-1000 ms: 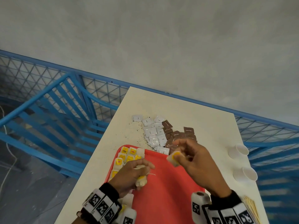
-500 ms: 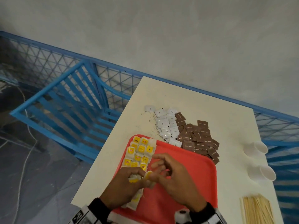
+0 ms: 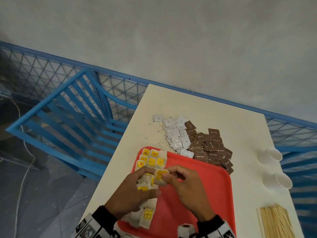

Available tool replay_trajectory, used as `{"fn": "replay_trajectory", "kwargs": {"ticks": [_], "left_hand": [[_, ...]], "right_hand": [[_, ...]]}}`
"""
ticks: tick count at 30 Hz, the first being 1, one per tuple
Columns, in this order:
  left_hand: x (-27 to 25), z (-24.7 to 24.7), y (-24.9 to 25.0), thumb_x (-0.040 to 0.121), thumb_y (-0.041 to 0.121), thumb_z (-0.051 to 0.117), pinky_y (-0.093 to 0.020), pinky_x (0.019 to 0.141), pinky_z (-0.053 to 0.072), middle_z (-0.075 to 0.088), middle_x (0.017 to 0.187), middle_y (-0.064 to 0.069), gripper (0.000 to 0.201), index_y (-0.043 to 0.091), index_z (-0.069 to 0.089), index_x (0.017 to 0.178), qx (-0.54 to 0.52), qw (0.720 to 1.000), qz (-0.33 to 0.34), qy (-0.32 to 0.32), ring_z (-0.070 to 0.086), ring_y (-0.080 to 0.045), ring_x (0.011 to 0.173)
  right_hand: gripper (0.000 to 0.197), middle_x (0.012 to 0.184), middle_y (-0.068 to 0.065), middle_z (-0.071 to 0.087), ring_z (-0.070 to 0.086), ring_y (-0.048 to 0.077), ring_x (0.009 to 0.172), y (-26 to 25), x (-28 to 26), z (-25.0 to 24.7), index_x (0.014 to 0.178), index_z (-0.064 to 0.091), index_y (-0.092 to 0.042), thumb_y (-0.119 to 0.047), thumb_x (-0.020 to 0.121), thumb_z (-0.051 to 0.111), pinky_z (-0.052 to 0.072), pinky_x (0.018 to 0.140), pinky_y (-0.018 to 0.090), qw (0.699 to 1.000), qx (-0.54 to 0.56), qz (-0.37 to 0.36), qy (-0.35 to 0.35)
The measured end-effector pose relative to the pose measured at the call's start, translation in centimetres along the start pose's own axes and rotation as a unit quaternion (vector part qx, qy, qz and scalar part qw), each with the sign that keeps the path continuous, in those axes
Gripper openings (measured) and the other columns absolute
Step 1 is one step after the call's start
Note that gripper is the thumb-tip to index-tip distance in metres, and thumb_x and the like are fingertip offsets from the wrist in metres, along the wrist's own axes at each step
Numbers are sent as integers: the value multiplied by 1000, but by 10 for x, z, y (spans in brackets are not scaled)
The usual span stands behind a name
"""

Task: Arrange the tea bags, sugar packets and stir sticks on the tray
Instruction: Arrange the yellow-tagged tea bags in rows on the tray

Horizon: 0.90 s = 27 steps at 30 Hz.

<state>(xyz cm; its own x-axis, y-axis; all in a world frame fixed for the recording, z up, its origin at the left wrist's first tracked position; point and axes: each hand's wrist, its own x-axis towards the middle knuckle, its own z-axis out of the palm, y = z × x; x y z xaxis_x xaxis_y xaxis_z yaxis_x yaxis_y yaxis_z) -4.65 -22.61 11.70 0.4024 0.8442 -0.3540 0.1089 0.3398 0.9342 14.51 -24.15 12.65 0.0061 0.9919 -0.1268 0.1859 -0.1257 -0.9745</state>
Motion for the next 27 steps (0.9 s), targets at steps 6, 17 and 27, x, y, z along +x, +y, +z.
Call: {"fn": "replay_trajectory", "kwargs": {"ticks": [6, 17, 27], "left_hand": [[3, -5, 9, 84, 19, 75, -9, 42, 37, 61, 57, 11, 10, 12, 69, 84, -11, 998, 56, 34, 50, 1, 44], [-9, -28, -44, 77, 36, 83, -26, 48, 45, 66, 66, -7, 25, 14, 73, 85, -32, 995, -45, 88, 55, -15, 53], [-25, -69, -72, 90, 23, 72, -21, 39, 34, 64, 59, -5, 11, 14, 74, 84, -15, 979, -140, 150, 46, -16, 42]], "right_hand": [[2, 79, 2, 73, 61, 6, 69, -3, 8, 5, 86, 75, -17, -19, 86, 75, 46, 66, 16, 999, -30, -22, -19], [19, 64, 0, 59, 46, 8, 60, 46, 0, 40, 78, 70, -1, -18, 86, 76, 37, 56, 21, 994, -13, 95, -47], [31, 58, 2, 52, 48, 12, 52, 108, 90, 62, 58, 58, -12, -9, 81, 79, 45, 48, 20, 962, -77, 250, 73]]}}
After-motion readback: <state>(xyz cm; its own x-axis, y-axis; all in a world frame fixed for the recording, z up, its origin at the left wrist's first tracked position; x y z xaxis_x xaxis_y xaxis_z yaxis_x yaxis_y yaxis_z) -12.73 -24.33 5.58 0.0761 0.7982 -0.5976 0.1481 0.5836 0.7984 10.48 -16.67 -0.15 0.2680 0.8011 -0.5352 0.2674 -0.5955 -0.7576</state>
